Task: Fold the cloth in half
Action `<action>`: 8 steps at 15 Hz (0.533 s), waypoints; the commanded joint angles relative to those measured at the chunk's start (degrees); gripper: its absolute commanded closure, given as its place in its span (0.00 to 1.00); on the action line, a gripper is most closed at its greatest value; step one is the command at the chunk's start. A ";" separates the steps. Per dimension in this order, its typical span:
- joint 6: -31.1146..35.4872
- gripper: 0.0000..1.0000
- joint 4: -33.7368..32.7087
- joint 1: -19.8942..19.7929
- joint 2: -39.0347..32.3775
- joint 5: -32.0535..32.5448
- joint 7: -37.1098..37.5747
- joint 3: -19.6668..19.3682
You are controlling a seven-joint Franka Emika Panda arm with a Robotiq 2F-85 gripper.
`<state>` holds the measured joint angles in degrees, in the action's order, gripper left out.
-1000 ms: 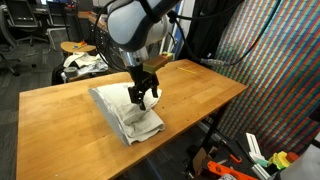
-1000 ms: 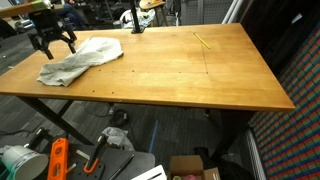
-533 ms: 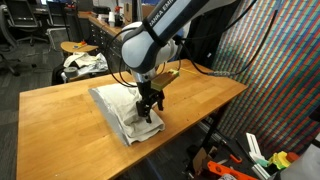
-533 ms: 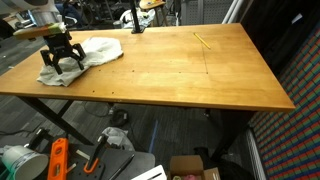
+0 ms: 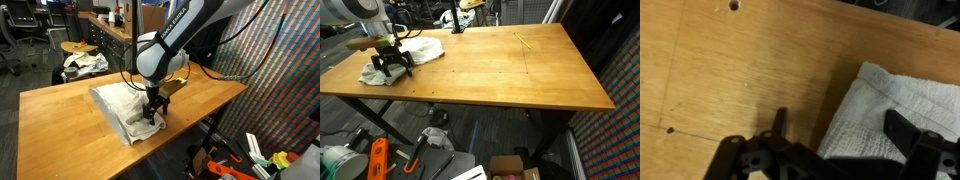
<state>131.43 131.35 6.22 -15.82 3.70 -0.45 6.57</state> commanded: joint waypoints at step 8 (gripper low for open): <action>-0.36 0.00 0.78 0.41 0.24 8.47 6.17 -4.72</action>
<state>131.79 131.65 6.21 -15.66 8.87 3.86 3.06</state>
